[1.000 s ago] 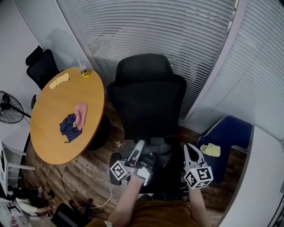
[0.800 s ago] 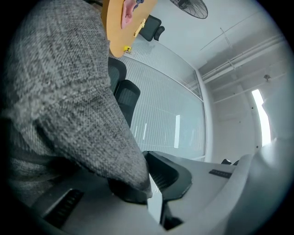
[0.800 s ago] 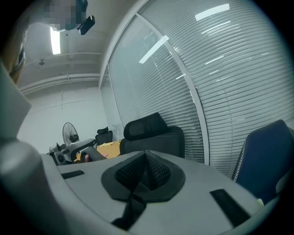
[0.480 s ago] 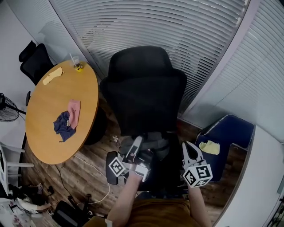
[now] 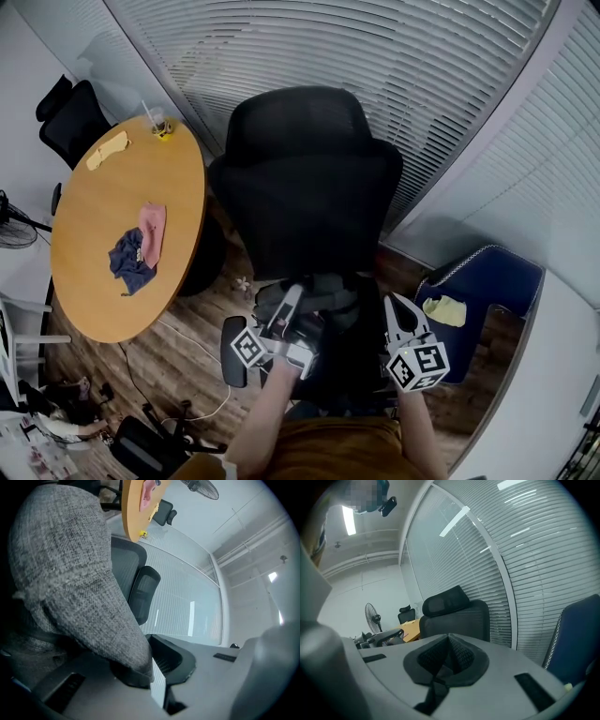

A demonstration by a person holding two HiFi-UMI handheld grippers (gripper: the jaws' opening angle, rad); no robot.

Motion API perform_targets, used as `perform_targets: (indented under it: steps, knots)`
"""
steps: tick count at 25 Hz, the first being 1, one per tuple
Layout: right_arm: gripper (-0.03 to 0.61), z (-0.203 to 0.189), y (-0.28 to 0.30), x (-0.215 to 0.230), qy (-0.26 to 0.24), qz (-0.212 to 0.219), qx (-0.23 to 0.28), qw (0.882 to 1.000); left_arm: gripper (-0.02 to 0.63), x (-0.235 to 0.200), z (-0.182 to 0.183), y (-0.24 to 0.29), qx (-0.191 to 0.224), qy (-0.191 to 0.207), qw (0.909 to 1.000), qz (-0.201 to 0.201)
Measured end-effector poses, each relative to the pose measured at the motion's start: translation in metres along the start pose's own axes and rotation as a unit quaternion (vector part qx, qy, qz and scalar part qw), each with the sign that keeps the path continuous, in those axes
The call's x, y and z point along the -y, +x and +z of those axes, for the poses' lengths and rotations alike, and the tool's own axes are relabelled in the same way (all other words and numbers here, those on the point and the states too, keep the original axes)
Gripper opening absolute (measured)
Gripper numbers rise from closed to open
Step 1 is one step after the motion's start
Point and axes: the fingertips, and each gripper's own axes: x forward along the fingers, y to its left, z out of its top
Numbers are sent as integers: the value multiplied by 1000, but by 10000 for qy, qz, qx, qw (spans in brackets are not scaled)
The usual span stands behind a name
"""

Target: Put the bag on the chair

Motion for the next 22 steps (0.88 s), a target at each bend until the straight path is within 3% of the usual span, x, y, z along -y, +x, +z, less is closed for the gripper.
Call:
perform_targets:
  steps: [11, 22]
  knots:
    - [12, -7, 14, 15, 60, -17, -141, 9999, 23, -18, 1, 26, -174, -53, 9998, -19]
    - [12, -16, 29, 30, 284, -105, -255, 9992, 23, -34, 22, 52, -160, 338, 9989, 265]
